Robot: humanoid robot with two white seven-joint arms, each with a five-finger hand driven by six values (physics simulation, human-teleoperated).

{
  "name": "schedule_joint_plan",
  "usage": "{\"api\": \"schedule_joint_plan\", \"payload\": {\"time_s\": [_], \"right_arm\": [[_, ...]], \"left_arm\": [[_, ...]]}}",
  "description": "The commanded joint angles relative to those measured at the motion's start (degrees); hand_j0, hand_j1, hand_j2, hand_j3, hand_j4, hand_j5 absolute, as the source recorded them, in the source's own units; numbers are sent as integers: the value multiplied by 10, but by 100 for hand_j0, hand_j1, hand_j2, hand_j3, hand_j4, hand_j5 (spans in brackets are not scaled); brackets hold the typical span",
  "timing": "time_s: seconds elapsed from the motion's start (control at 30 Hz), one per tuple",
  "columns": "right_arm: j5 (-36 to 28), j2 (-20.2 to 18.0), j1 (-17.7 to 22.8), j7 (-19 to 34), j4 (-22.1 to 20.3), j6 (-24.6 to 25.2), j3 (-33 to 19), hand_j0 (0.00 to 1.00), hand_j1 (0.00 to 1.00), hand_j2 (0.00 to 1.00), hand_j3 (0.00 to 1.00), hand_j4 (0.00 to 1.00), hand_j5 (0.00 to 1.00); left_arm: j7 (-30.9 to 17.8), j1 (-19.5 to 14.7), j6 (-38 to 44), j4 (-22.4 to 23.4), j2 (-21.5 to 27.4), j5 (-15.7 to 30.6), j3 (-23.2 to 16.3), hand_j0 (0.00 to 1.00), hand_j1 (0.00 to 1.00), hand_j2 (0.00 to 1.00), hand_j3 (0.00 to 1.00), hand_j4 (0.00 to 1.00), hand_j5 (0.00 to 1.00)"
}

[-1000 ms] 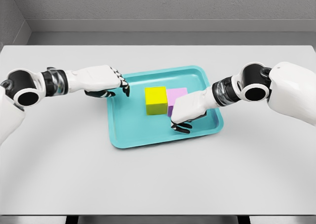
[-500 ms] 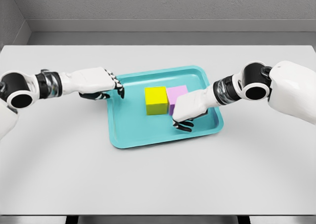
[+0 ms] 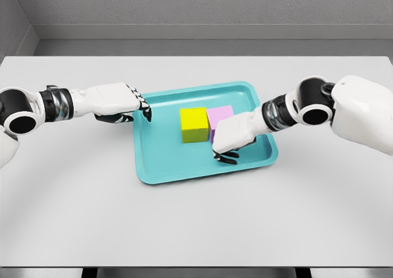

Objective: Push two cubes

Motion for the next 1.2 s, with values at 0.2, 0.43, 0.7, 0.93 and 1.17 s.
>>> {"api": "schedule_joint_plan", "payload": {"time_s": [0.2, 0.43, 0.7, 0.93, 1.17], "right_arm": [[-4, -15, -7, 0, -54, 1, 1, 13, 13, 13, 13, 13, 13], [-5, -86, -11, 0, -90, 1, -2, 14, 14, 14, 14, 14, 14], [-4, -111, -11, 0, 40, 1, -13, 14, 14, 14, 14, 14, 14], [-4, -67, -21, 0, 138, 1, -12, 14, 14, 14, 14, 14, 14], [-6, -68, -27, 0, 149, 1, -27, 15, 15, 15, 15, 15, 15]], "left_arm": [[0, 1, 1, 4, -26, -3, -7, 59, 59, 59, 59, 59, 59], [0, 9, 1, 12, -57, -22, -9, 58, 58, 58, 58, 58, 58], [0, 8, 1, 12, -61, -15, -26, 58, 58, 58, 58, 58, 58], [0, 8, 1, 11, -76, -14, -30, 59, 59, 59, 59, 59, 59], [0, 8, 1, 11, -86, -16, -38, 59, 59, 59, 59, 59, 59]]}}
